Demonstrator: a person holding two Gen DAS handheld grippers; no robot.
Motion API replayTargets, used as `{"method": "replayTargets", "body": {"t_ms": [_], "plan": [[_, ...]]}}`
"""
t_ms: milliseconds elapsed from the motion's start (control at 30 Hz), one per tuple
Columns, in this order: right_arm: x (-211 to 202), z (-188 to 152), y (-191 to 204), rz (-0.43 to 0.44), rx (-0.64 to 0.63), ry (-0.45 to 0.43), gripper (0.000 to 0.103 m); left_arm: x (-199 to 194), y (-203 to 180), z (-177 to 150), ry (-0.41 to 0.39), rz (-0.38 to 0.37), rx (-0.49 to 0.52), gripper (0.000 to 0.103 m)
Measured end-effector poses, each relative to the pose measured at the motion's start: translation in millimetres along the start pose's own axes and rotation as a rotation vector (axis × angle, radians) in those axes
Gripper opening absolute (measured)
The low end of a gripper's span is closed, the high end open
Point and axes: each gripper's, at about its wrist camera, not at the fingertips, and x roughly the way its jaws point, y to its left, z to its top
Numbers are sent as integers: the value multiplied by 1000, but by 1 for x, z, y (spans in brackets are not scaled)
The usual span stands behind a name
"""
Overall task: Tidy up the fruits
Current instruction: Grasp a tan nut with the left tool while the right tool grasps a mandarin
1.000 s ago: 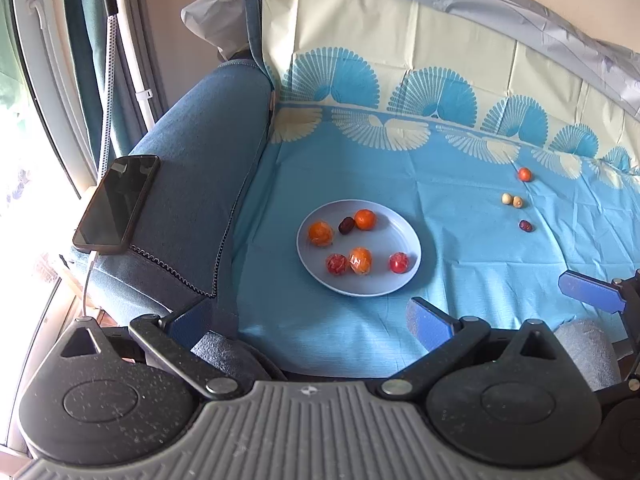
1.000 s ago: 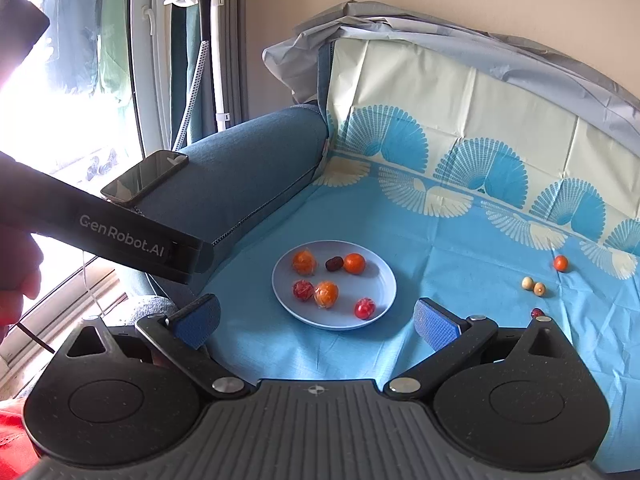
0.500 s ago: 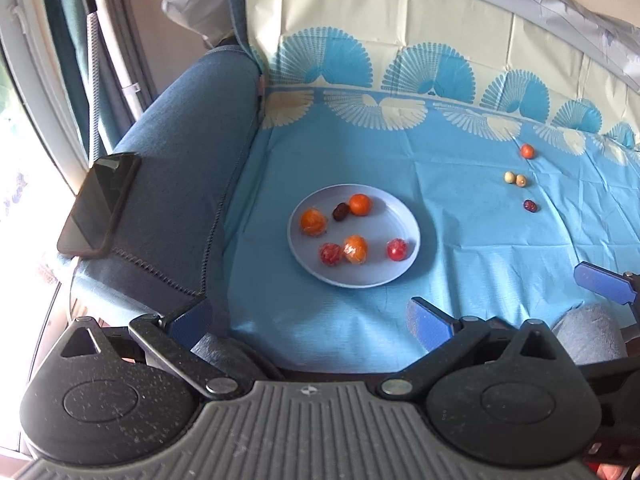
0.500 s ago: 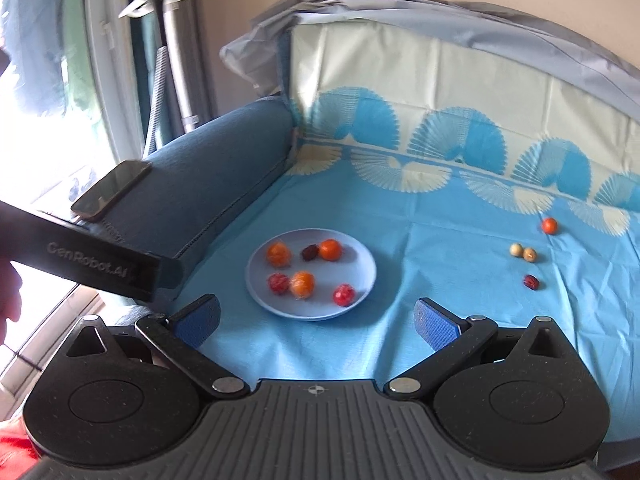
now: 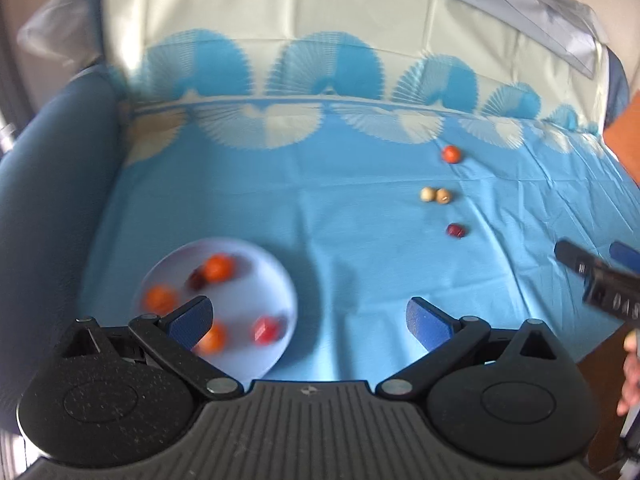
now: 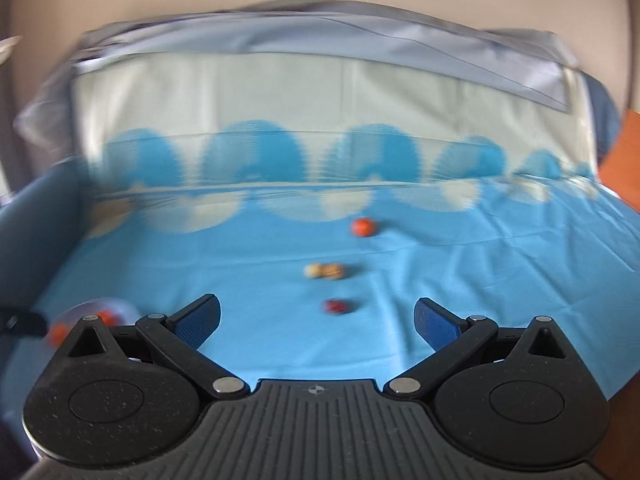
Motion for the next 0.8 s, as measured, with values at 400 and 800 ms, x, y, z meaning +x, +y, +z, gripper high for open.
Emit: {"method": "replayTargets", "body": {"t_ms": [400, 800], "plan": [[257, 40, -91, -6, -19, 106, 102, 248, -131, 97, 16, -150, 381, 103], [419, 44, -77, 29, -78, 147, 102, 333, -133, 117, 10, -291, 290, 55]]}}
